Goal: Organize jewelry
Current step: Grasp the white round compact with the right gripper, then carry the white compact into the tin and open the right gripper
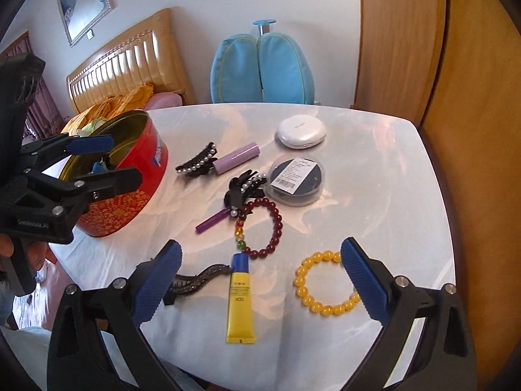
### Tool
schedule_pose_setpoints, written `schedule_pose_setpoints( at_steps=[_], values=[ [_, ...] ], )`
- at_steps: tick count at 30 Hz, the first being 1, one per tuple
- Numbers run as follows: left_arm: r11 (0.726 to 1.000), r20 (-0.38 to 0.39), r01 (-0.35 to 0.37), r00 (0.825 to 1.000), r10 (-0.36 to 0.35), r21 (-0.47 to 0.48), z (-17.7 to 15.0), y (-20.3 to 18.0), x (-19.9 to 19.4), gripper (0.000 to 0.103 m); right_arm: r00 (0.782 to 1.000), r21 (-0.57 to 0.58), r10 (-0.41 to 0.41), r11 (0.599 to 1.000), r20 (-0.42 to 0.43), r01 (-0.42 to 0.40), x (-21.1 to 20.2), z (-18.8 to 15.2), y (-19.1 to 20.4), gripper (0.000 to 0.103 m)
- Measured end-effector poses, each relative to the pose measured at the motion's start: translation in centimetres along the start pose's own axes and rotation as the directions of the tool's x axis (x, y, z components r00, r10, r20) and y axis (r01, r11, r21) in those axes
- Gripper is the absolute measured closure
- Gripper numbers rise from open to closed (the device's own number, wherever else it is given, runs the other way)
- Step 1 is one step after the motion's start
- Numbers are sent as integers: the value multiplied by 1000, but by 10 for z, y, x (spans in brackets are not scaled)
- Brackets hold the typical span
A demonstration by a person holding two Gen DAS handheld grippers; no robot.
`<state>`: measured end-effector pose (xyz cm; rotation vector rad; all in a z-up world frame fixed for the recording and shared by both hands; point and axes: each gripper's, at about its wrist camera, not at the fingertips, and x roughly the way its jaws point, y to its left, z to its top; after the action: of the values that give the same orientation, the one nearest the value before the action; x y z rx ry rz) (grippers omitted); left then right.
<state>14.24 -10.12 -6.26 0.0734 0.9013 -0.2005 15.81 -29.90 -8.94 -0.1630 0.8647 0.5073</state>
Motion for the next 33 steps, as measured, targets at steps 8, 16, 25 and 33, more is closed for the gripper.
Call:
schedule_pose_setpoints(
  at_steps=[8,16,25,33],
  values=[
    [999,-37,-23,999,22,-22,71,29,70,10,993,37,-111,993,-41,112,59,58,-33,4],
    [1000,-65,-15,998,15,-5,114,67,119,10,984,67,-142,986,-108,150,156,122,-58,4],
    [997,-90,18,996,-24,-75,113,92,137,10,971,2,-164,986,-175,167,213,144,-55,4],
    [996,-102,10,995,-19,-89,109,95,139,10,975,-7,-156,988,-158,157,215,141,-53,16]
  ],
)
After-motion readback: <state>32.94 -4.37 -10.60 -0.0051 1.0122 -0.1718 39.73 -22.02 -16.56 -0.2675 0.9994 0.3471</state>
